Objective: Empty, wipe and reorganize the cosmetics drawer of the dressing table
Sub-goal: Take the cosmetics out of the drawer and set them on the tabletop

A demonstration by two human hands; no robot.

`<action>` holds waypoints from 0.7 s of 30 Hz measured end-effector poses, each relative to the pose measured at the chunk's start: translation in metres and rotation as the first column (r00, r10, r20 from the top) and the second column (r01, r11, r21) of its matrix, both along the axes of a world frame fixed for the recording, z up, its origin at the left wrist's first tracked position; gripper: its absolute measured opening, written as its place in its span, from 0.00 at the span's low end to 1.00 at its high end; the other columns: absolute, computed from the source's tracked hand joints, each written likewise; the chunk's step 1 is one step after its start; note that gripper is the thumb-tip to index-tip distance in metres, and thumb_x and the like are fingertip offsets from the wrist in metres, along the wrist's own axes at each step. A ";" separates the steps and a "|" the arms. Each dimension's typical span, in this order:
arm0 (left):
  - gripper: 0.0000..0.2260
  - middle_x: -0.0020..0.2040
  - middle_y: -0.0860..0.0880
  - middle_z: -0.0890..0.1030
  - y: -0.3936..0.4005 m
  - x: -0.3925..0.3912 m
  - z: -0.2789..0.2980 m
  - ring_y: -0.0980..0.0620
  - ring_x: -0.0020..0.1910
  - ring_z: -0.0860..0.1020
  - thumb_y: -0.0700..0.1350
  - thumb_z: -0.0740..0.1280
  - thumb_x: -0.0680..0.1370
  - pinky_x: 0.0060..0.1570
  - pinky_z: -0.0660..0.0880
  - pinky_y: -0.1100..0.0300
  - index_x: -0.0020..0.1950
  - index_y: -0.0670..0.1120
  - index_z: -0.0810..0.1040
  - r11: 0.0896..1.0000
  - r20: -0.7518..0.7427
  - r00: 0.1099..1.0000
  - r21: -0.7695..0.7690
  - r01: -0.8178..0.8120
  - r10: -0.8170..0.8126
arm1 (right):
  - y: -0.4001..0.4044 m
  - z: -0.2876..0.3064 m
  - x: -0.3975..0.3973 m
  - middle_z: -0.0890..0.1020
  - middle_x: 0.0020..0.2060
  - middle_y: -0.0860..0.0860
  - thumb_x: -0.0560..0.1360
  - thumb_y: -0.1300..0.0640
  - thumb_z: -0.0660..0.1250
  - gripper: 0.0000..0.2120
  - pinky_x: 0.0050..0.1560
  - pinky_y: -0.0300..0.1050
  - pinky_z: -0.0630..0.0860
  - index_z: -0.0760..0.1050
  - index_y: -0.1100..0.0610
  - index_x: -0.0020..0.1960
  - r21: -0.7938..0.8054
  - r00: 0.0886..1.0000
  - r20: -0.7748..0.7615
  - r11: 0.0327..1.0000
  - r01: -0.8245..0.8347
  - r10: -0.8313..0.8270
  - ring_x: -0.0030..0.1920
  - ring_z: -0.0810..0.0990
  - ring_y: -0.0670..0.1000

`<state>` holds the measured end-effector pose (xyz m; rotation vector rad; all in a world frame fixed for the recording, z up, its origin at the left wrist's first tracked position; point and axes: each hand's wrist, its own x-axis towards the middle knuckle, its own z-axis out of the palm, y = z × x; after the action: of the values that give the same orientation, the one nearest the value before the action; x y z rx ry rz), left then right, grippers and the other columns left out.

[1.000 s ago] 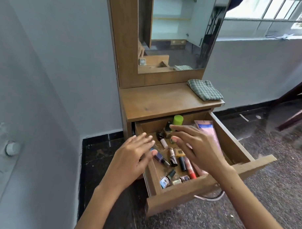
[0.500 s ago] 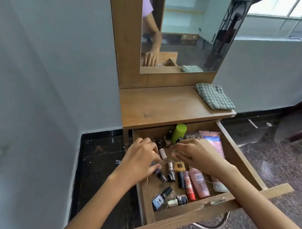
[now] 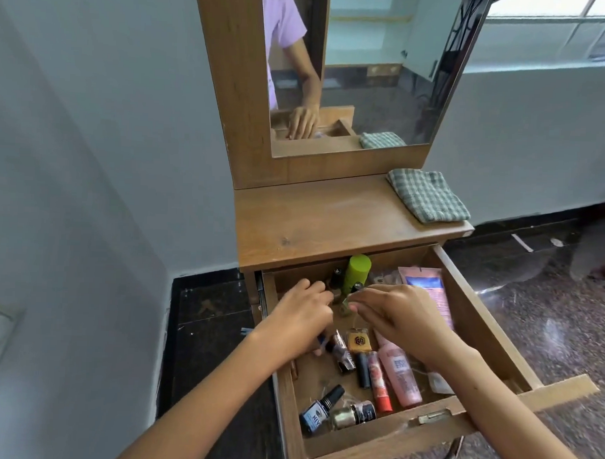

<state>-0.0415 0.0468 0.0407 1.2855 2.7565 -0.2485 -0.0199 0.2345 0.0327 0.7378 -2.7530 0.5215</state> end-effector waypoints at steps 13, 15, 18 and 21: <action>0.07 0.43 0.57 0.79 -0.065 -0.018 0.051 0.60 0.44 0.75 0.49 0.70 0.73 0.45 0.65 0.75 0.50 0.52 0.80 0.171 0.229 0.843 0.921 -0.349 0.486 | -0.026 0.019 0.003 0.83 0.37 0.42 0.78 0.39 0.56 0.19 0.37 0.43 0.79 0.81 0.47 0.47 -0.005 0.993 0.034 0.993 0.117 -0.117 0.36 0.81 0.43; 0.06 0.43 0.57 0.79 -0.068 -0.029 0.047 0.60 0.43 0.75 0.48 0.71 0.73 0.43 0.64 0.78 0.49 0.51 0.80 0.148 0.265 0.821 0.911 -0.386 0.506 | -0.036 0.018 0.003 0.85 0.43 0.43 0.77 0.40 0.59 0.15 0.46 0.44 0.78 0.81 0.46 0.51 0.129 0.978 0.118 0.979 0.157 -0.172 0.43 0.82 0.47; 0.08 0.45 0.54 0.81 -0.068 -0.038 0.036 0.60 0.42 0.74 0.49 0.71 0.72 0.43 0.64 0.75 0.50 0.50 0.81 0.162 0.283 0.801 0.892 -0.421 0.527 | -0.055 0.015 0.003 0.84 0.46 0.49 0.77 0.45 0.60 0.13 0.47 0.44 0.74 0.79 0.50 0.51 0.374 0.943 0.174 0.905 0.202 -0.282 0.49 0.81 0.55; 0.09 0.45 0.54 0.81 -0.068 -0.039 0.030 0.60 0.42 0.74 0.50 0.71 0.72 0.43 0.65 0.70 0.50 0.50 0.81 0.165 0.274 0.798 0.894 -0.417 0.536 | -0.071 0.013 0.004 0.83 0.47 0.54 0.77 0.55 0.60 0.08 0.41 0.44 0.69 0.77 0.55 0.48 0.510 0.945 0.170 0.846 0.159 -0.280 0.50 0.81 0.59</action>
<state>-0.0805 -0.0212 0.0706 0.2178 3.2015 1.6253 -0.0155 0.1634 0.0457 0.4569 -3.1854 -0.1672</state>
